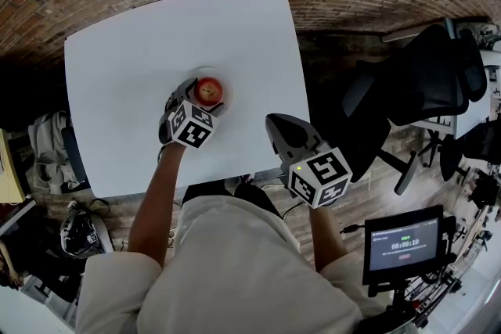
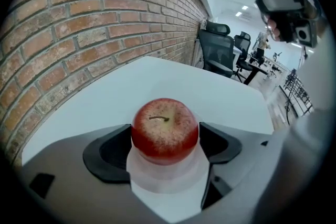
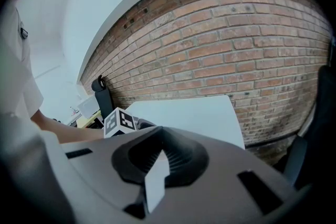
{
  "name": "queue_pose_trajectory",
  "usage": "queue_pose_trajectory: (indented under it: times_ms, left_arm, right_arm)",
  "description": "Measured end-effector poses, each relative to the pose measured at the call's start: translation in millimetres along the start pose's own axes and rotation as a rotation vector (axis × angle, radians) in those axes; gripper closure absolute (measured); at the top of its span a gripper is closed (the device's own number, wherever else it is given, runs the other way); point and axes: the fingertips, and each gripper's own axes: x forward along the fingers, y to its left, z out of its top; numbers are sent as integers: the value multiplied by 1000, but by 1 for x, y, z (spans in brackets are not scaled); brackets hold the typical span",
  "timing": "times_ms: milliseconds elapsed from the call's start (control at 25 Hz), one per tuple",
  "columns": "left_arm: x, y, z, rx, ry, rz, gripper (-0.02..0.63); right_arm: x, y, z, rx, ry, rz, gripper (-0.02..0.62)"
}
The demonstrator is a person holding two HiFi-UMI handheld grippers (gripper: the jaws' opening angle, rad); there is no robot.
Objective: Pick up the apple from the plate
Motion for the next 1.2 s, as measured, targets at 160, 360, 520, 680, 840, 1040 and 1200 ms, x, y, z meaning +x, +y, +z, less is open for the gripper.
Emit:
queue_pose_trajectory:
  times_ms: [160, 360, 520, 680, 840, 1040, 1200]
  left_arm:
    - [0, 2, -1, 5, 2, 18, 209]
    - [0, 5, -3, 6, 8, 31, 209]
    - [-1, 5, -5, 0, 7, 40, 210]
    - [0, 6, -3, -11, 12, 46, 210]
    - [0, 6, -1, -18, 17, 59, 210]
    - [-7, 2, 0, -23, 7, 71, 211]
    - [-16, -1, 3, -24, -2, 89, 212]
  right_arm:
    - [-1, -1, -1, -1, 0, 2, 592]
    - [-1, 0, -3, -2, -1, 7, 592]
    - [-4, 1, -3, -4, -3, 9, 592]
    - [-9, -3, -1, -3, -10, 10, 592]
    - [-14, -7, 1, -7, -20, 9, 593]
    - [-21, -4, 1, -17, -38, 13, 592]
    - [-26, 0, 3, -31, -53, 27, 592]
